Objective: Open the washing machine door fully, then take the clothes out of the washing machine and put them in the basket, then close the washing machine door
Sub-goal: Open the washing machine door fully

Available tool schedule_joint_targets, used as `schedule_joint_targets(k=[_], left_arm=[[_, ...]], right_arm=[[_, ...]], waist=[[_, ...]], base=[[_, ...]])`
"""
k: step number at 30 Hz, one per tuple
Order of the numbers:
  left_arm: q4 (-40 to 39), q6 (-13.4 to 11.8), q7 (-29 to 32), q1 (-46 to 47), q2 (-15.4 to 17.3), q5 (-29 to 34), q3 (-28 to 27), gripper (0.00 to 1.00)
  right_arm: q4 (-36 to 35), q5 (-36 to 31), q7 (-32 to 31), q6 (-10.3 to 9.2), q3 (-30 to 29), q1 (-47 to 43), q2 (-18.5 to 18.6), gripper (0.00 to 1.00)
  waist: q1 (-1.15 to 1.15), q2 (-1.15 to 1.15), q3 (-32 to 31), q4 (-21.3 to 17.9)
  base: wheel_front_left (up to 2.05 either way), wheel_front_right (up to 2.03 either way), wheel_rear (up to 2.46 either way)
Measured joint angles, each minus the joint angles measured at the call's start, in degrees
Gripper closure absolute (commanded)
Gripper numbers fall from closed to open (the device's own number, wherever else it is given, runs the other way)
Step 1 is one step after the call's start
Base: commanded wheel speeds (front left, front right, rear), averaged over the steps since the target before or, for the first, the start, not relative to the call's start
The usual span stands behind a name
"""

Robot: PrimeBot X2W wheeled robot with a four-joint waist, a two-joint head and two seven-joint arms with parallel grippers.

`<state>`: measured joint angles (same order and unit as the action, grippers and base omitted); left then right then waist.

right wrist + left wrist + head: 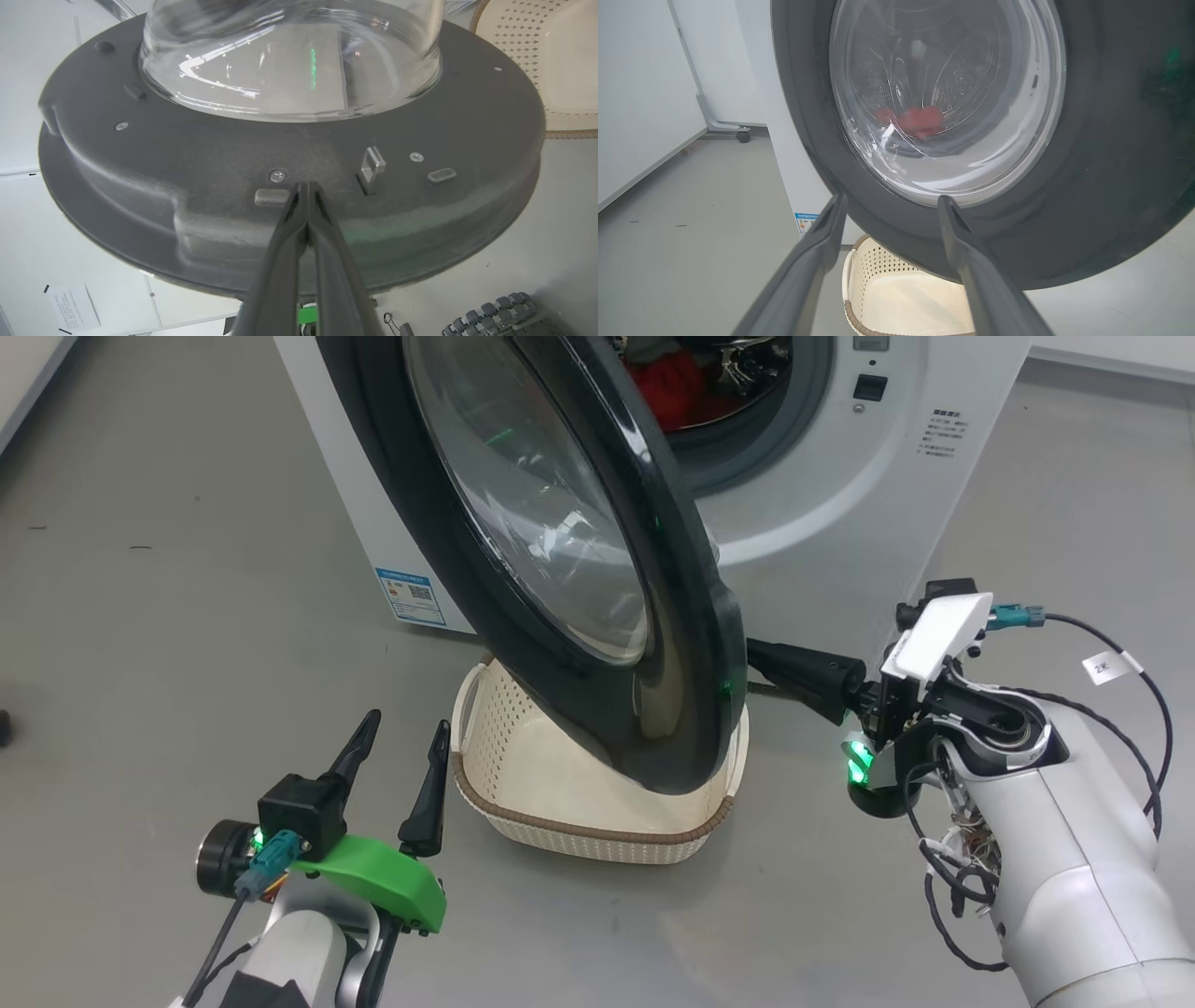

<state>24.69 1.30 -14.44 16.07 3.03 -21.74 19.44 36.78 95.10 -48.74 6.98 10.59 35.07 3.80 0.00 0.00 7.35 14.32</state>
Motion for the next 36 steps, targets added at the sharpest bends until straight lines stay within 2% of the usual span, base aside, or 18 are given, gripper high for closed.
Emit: schedule_joint_targets(k=[13, 25, 36], left_arm=[[-0.1, 0.0, 0.1, -0.3, 0.0, 0.0, 0.4, 0.0], [-0.2, -0.2, 0.3, -0.9, 0.0, -0.3, 0.5, 0.0], [-0.8, -0.5, 0.3, -1.7, 0.0, -0.4, 0.1, 0.0]], right_arm=[[-3.9, 6.4, 0.9, 0.0, 8.3, -2.9, -0.1, 1.0], [-6.4, 9.5, 3.5, 0.0, 15.1, -4.7, -0.1, 1.0], [-7.8, 11.3, 6.1, 0.0, 19.8, -4.8, 0.0, 1.0]], waist=[[0.0, 0.0, -1.6, 4.1], [0.0, 0.0, -2.2, 7.4], [0.0, 0.0, -2.2, 8.2]], base=[[0.0, 0.0, 0.0], [0.0, 0.0, 0.0], [0.0, 0.0, 0.0]])
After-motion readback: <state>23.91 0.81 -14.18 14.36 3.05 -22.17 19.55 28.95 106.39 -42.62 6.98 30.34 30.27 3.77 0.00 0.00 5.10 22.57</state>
